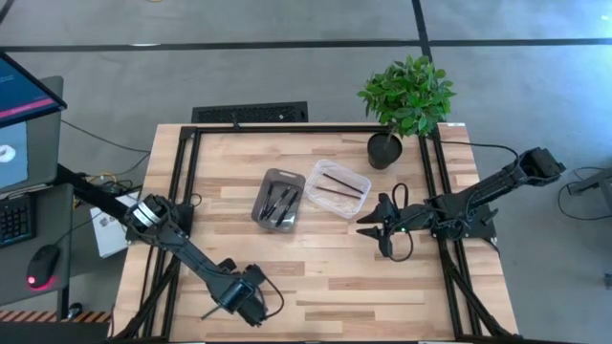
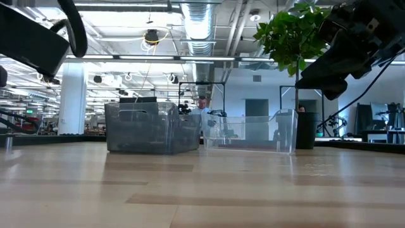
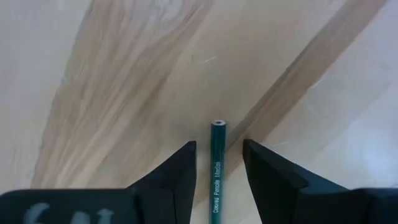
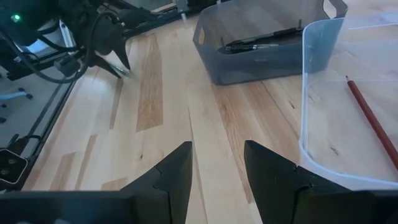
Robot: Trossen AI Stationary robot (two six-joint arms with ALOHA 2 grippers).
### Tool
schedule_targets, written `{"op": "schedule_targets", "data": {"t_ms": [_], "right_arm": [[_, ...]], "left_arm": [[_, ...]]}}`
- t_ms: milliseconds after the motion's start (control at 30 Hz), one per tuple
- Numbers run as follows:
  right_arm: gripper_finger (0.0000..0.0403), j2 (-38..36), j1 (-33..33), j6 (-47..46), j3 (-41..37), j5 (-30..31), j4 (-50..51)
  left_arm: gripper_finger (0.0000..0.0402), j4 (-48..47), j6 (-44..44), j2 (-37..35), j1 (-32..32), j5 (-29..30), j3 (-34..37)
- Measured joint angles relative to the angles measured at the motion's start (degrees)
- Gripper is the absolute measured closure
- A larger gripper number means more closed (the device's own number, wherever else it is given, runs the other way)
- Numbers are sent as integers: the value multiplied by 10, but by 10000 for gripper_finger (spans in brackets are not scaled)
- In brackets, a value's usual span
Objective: Sort pens & pencils
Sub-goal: Put the green colored pencil into the transparent bin
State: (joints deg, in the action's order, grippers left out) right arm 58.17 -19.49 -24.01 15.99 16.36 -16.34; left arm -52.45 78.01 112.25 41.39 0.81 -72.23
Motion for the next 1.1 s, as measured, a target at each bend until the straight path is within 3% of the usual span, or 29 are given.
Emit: {"op": "schedule_targets", "data": {"t_ms": [1100], "right_arm": [[233, 0, 0, 0, 0, 0, -26]], "left_arm": [[274, -3, 13, 3, -7, 14, -4]]}}
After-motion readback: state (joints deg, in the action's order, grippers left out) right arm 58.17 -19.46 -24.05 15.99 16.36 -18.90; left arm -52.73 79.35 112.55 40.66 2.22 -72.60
